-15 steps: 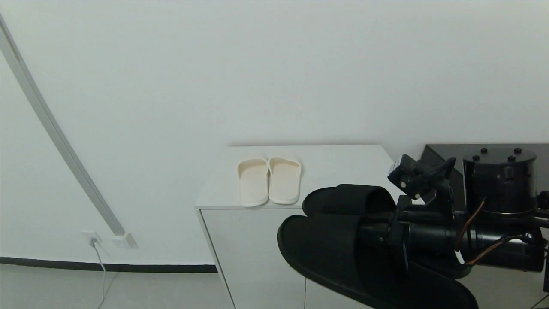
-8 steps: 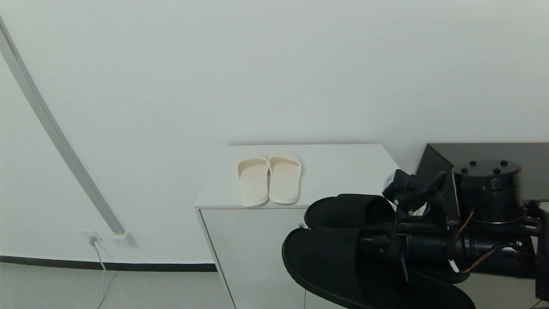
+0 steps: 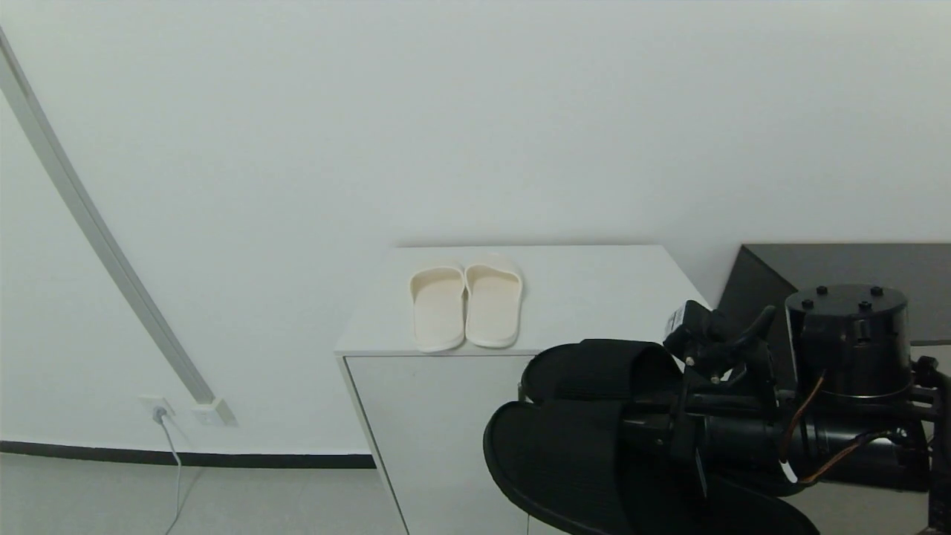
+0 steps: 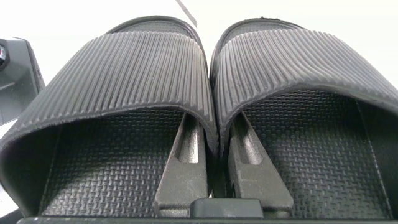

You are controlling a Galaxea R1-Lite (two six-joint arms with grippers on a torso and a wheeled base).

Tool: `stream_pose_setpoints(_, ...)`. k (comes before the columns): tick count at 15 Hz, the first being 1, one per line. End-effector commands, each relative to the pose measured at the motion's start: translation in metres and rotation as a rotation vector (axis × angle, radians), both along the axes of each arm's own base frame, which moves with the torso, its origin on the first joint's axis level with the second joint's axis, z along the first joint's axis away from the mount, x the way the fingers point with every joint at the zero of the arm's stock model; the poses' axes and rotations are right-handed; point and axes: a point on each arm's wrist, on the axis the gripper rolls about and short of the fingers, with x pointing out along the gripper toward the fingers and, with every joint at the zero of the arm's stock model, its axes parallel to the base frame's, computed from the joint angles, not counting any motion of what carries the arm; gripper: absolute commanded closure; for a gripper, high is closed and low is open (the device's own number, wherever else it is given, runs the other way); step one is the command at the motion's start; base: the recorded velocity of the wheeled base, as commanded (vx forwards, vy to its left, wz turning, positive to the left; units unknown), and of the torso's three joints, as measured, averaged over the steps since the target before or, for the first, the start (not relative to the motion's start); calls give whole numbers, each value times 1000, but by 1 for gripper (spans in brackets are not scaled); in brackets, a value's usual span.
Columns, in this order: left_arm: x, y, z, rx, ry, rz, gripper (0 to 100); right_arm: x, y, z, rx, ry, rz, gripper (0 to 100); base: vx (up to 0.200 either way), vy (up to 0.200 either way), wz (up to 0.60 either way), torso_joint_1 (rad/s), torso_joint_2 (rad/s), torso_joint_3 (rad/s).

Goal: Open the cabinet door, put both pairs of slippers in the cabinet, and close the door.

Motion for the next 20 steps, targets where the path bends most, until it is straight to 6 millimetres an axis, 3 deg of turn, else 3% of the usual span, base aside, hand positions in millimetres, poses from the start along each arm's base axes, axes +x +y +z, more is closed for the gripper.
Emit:
stream_pose_setpoints(1,0,0,0,-1,-1,2,100,0,0,-2,-6,4,-1,100,0,0,0,-163,373,198)
stream_pose_setpoints(17,0,0,0,4,1,2,100,-6,-5,-17,-44,47,-2,100,0,0,0,-207,521,310)
stream_pose_setpoints(18,0,0,0,5,-1,2,0,-6,-4,-18,-45,49,-1,100,0,0,0,-168,491,339)
stream_pose_setpoints(20,0,0,0,7,1,2,0,-7,-5,-21,-53,60,2,100,0,0,0,-156,471,322)
